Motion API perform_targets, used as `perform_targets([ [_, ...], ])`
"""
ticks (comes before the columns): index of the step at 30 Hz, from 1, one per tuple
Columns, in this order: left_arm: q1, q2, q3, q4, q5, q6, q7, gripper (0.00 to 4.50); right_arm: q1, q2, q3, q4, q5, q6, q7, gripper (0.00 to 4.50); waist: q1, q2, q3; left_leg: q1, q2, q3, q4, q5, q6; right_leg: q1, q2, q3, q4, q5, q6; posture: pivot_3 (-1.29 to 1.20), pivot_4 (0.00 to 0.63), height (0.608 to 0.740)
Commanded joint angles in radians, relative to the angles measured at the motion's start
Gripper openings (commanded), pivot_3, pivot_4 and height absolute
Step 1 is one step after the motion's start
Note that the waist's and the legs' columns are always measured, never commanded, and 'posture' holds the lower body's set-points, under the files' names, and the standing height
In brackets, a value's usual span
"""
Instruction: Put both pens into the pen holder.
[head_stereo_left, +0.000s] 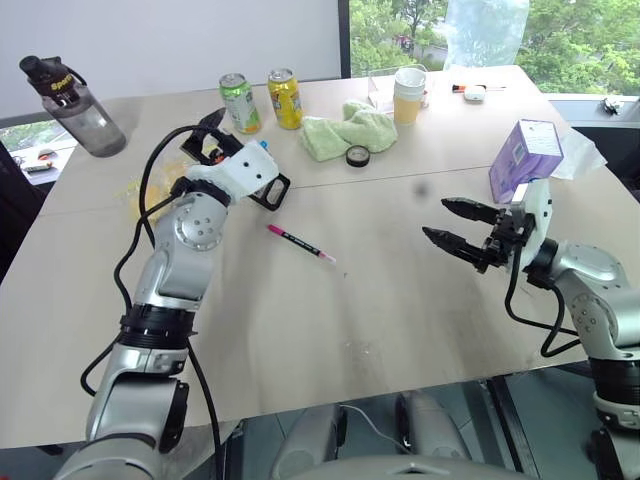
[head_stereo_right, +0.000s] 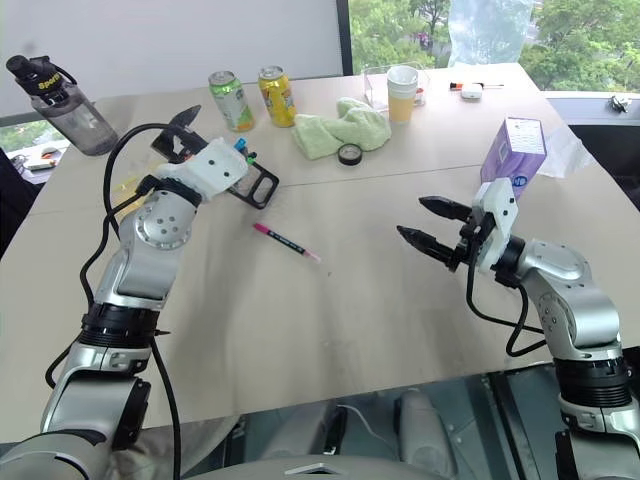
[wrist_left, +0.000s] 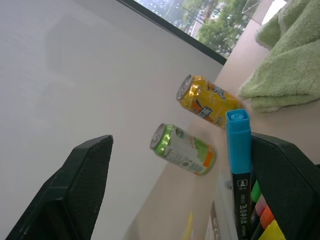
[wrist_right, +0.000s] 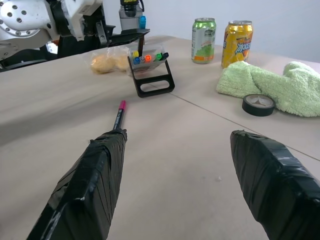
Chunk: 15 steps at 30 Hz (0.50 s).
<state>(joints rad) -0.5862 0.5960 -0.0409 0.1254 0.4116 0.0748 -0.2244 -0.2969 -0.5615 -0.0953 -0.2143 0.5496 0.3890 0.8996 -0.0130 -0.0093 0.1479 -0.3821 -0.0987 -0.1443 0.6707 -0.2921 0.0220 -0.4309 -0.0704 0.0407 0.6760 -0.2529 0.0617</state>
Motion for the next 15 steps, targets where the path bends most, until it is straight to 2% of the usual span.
perform_targets([
  [1, -0.018, 0.024, 0.033, 0.031, -0.055, -0.029, -0.041, 4.43, 0.003, -0.004, -0.02, -0.004, 0.005, -0.03, 0.013, 3.6, -0.001, 0.0, 0.0, 0.0, 0.0, 0.0, 0.0, 0.0, 0.0, 0.0, 0.0, 0.0, 0.0, 0.0, 0.0, 0.0, 0.15, 0.74],
  [7, -0.03, -0.001, 0.056, 0.065, -0.17, -0.034, -0.106, 4.43, 0.005, -0.002, -0.016, 0.002, -0.002, -0.042, 0.016, 3.6, -0.001, 0.0, 0.0, 0.0, 0.0, 0.0, 0.001, 0.0, 0.0, 0.0, 0.0, 0.0, 0.0, 0.0, 0.0, 0.0, 0.15, 0.74],
  [15, -0.041, -0.021, 0.08, 0.056, -0.23, -0.001, -0.11, 4.43, -0.012, 0.001, -0.007, -0.016, -0.001, -0.026, -0.001, 3.6, -0.001, 0.0, 0.0, 0.0, 0.0, 0.0, 0.001, 0.0, 0.0, 0.0, 0.0, 0.0, 0.001, 0.0, 0.0, 0.0, 0.15, 0.74],
])
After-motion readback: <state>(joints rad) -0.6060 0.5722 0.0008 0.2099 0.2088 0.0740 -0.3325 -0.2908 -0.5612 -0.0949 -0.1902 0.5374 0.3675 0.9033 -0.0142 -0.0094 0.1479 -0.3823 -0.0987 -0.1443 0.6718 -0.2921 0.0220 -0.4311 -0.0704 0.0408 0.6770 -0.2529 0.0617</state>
